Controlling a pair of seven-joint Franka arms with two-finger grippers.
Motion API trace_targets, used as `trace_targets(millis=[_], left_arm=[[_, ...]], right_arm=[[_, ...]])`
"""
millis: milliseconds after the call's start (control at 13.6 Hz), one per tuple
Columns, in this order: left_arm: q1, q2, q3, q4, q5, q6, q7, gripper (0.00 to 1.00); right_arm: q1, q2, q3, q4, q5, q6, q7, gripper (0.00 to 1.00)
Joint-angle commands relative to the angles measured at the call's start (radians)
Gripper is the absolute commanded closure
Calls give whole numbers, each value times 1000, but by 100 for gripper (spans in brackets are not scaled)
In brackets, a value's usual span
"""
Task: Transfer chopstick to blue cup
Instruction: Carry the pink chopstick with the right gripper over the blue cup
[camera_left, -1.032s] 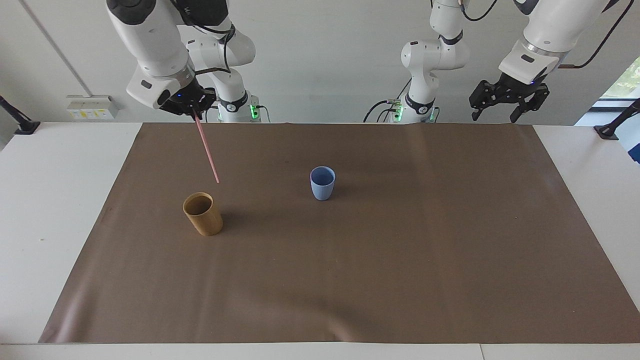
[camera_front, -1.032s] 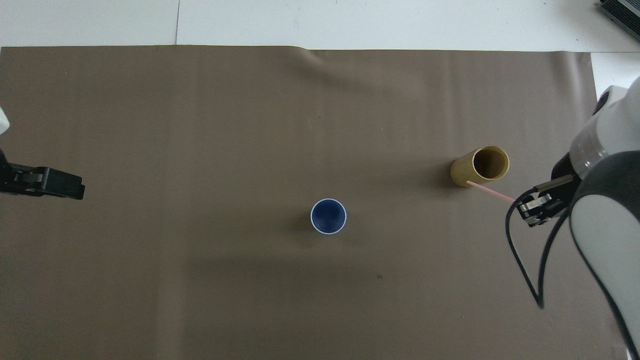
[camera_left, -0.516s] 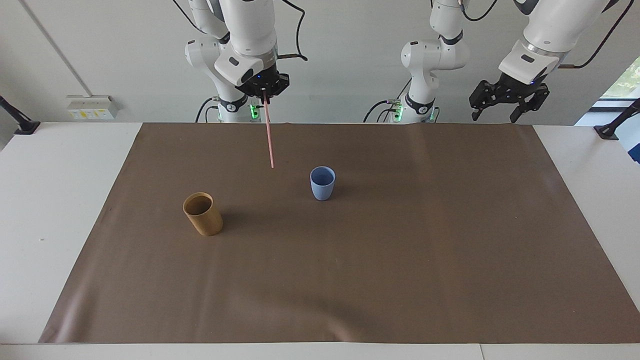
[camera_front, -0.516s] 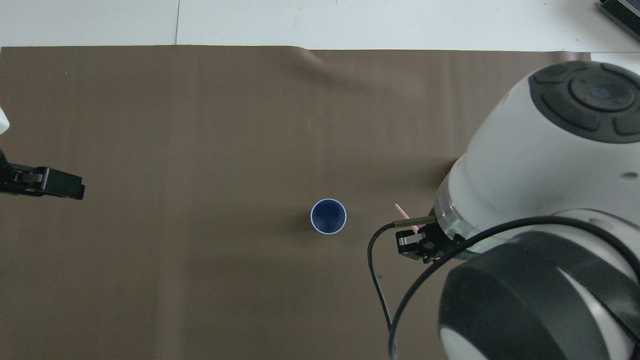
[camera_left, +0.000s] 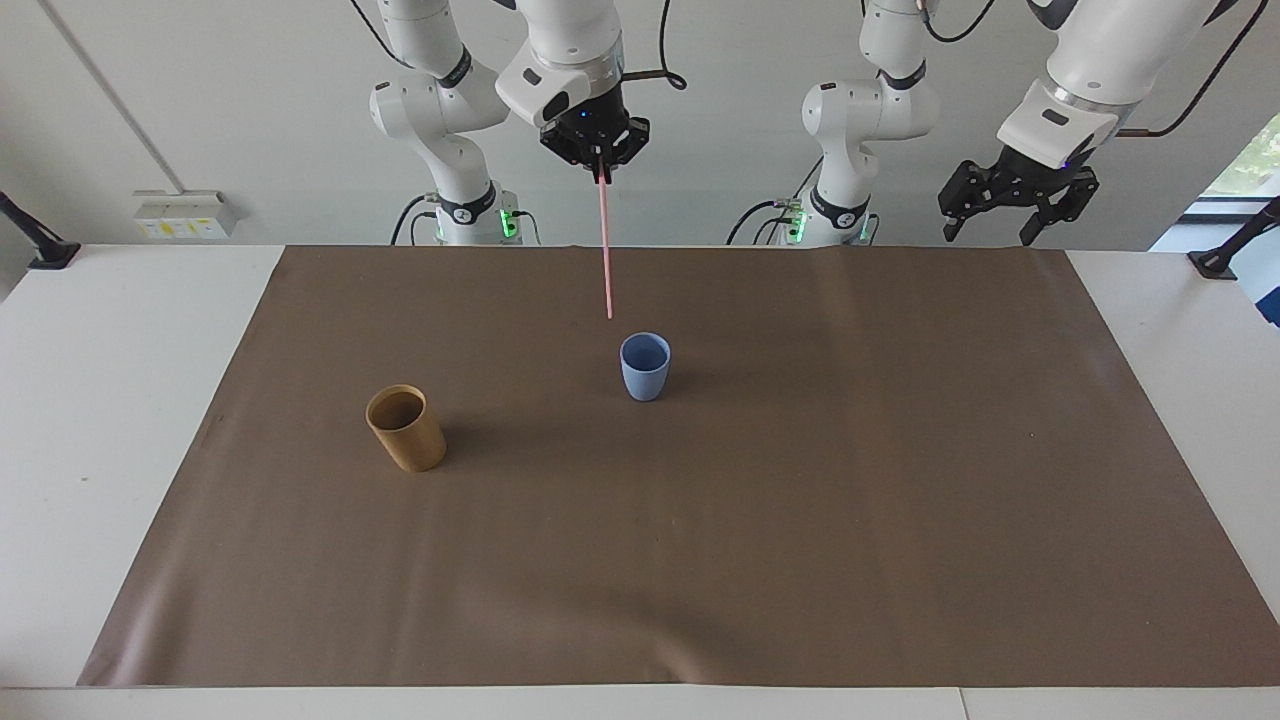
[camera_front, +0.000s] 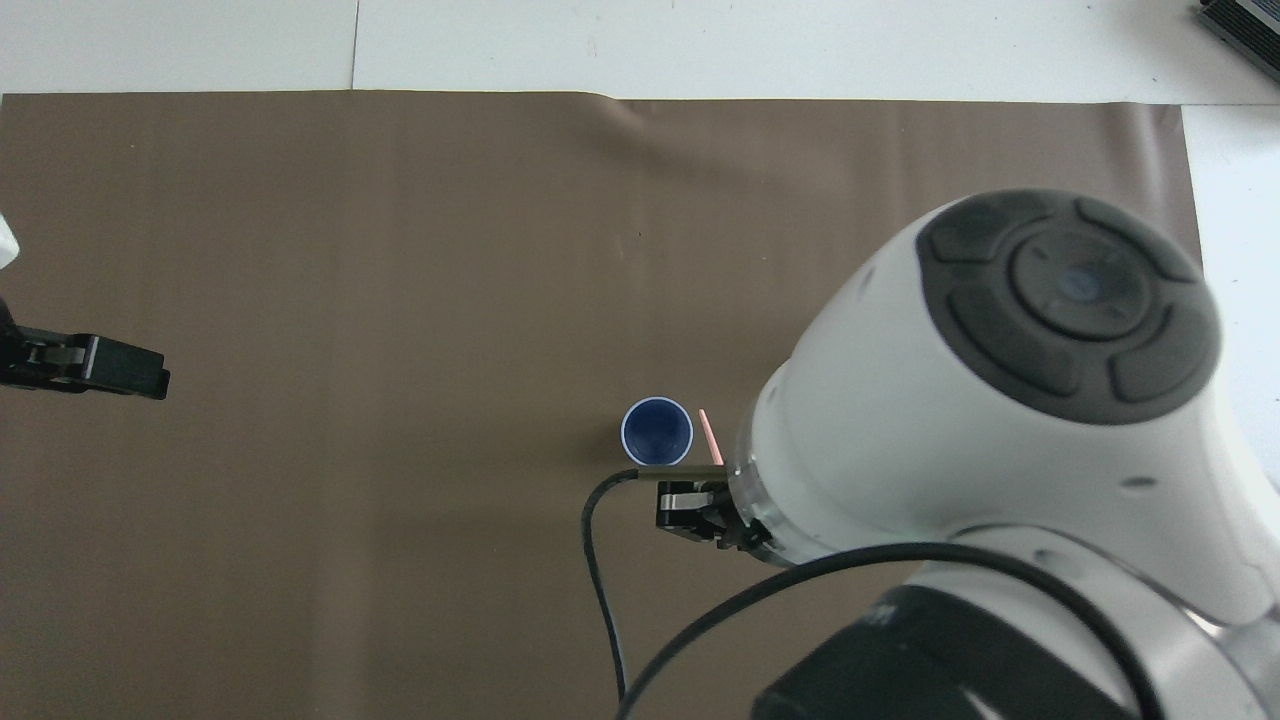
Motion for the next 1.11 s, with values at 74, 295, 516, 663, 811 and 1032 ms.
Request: trace_targets(millis=[74, 295, 516, 663, 811, 1032], left_arm=[[12, -19, -8, -17, 12, -1, 7, 0], [10, -19, -8, -17, 13, 0, 7, 0], [10, -19, -8, -17, 11, -1, 6, 0], [10, -19, -8, -17, 11, -3, 6, 0], [10, -19, -8, -17, 13, -1, 6, 0], [10, -19, -8, -17, 11, -3, 4, 0]], right_arm=[[26, 89, 9, 23, 17, 61, 50, 100], [23, 121, 8, 15, 29, 116, 49, 100], [20, 130, 8, -29, 29, 126, 49, 100], [12, 141, 8, -46, 29, 111, 41, 100], [9, 134, 8, -70, 31, 112, 35, 100], [3, 131, 8, -101, 35, 108, 21, 100]])
